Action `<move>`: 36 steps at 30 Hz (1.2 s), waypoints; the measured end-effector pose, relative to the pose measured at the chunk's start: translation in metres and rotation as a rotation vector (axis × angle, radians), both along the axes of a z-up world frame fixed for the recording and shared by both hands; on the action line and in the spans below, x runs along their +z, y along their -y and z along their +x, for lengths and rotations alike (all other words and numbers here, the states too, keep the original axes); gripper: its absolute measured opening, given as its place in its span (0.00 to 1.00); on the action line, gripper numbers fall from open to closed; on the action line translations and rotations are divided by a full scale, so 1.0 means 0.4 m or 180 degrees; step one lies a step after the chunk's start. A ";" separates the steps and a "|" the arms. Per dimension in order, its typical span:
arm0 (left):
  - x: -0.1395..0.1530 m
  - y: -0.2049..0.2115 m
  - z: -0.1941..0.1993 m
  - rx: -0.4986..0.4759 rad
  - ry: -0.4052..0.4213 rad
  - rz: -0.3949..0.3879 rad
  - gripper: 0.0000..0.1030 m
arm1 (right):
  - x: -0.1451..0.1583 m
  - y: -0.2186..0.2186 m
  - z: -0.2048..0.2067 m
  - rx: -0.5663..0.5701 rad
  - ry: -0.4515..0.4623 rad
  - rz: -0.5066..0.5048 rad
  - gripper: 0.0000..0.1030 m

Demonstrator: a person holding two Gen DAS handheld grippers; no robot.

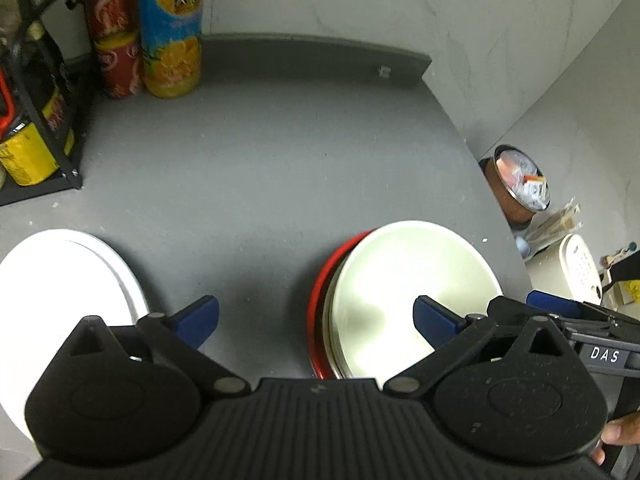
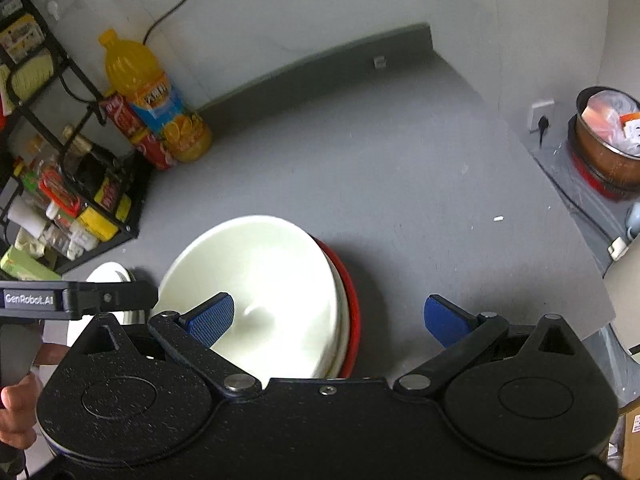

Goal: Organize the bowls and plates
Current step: 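Close the right gripper on the red bowl rim while the left gripper grips it too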

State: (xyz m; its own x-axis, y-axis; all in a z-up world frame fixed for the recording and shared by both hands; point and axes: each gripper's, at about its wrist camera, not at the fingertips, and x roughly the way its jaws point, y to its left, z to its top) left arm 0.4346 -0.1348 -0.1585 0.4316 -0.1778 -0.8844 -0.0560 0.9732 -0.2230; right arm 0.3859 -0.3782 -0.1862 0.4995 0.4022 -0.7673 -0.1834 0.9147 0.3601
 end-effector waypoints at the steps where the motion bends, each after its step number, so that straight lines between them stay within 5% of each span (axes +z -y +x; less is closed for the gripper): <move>1: -0.009 0.004 0.003 0.0003 -0.0014 0.0025 0.99 | -0.010 0.000 0.005 0.0034 -0.0038 0.0002 0.98; 20: -0.127 0.034 0.046 0.0113 -0.0225 0.0076 0.96 | -0.101 -0.028 0.092 0.0462 -0.0493 -0.0020 0.88; 29: -0.159 0.028 0.053 0.0169 -0.0365 -0.0076 0.47 | -0.135 -0.038 0.109 0.0602 -0.0730 0.0156 0.41; 33: -0.177 0.022 0.051 0.0192 -0.0478 -0.0245 0.31 | -0.127 -0.040 0.110 0.0598 -0.0741 0.0153 0.39; 36: -0.181 0.019 0.051 0.0203 -0.0490 -0.0318 0.28 | -0.124 -0.023 0.117 0.0527 -0.0788 0.0273 0.34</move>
